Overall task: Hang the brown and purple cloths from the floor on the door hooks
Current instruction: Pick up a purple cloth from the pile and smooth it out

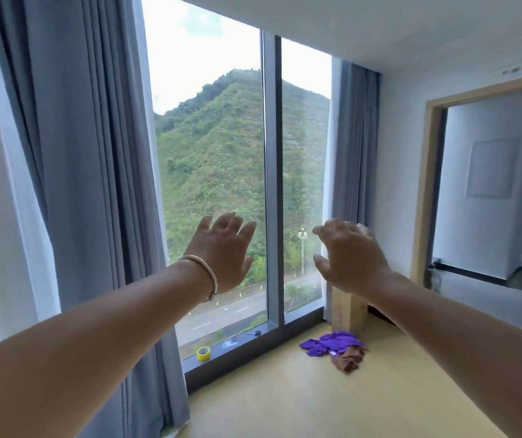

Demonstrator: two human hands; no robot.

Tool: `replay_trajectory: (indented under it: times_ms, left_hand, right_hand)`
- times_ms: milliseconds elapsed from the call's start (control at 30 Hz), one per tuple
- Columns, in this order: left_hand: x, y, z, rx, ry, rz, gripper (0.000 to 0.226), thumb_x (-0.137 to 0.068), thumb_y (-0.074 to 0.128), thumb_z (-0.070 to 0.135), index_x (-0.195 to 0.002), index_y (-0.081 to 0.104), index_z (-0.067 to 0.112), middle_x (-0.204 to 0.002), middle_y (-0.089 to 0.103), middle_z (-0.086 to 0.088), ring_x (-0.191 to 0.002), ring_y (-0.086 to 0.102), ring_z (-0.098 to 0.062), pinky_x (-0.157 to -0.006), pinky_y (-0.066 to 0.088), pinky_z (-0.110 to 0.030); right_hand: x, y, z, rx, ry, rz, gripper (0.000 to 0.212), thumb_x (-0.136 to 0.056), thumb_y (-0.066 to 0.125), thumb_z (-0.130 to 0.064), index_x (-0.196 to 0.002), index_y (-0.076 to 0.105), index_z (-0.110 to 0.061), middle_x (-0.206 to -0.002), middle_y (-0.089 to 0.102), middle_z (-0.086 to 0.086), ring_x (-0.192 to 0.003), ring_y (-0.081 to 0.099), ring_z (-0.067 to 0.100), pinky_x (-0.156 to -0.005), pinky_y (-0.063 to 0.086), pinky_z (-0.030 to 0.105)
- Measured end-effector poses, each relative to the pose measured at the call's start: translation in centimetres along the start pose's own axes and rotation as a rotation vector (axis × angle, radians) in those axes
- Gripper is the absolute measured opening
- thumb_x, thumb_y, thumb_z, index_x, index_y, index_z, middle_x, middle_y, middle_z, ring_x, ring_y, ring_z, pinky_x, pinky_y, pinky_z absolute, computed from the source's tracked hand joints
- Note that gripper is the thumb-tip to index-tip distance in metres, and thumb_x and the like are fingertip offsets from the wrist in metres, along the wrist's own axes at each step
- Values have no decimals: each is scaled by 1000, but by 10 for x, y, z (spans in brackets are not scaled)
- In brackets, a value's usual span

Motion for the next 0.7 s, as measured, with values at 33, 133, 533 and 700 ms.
replay_trajectory:
  times_ms: [33,133,533,700]
  left_hand:
    - [-10,1,20,17,28,5,68,-95,43,48,-151,16,20,-155,27,-6,-145,18,-24,-118,13,-49]
    - [-41,0,81,72,114,43,69,-95,42,49,-152,15,21,-154,27,-5,-145,17,-23,-119,13,-48]
    - [-112,-24,303,387,386,151,69,-93,40,56,-150,17,25,-152,32,-4,-145,19,-23,-118,17,-51]
    - [-119,-38,373,487,468,164,66,-94,40,56,-150,21,27,-152,32,-3,-145,19,-22,-118,16,-52]
  right_hand:
    - [8,-1,22,14,29,-5,50,-87,56,-40,-133,48,-22,-134,50,2,-123,49,22,-109,33,49]
    - [34,-9,86,75,106,-3,48,-87,56,-40,-132,50,-23,-132,52,1,-122,49,21,-108,34,47]
    - [154,-72,281,279,443,25,41,-89,52,-34,-128,55,-20,-118,62,0,-110,54,23,-98,39,41]
    - [198,-80,323,344,538,-52,44,-91,50,-37,-133,50,-23,-131,53,-1,-125,43,22,-110,28,44]
Point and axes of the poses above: each hand's wrist, its own x-axis away from the middle knuckle, its own y-axis out of the palm, z = x × y, the point moved 10 cm from there along -x, towards the middle knuckle
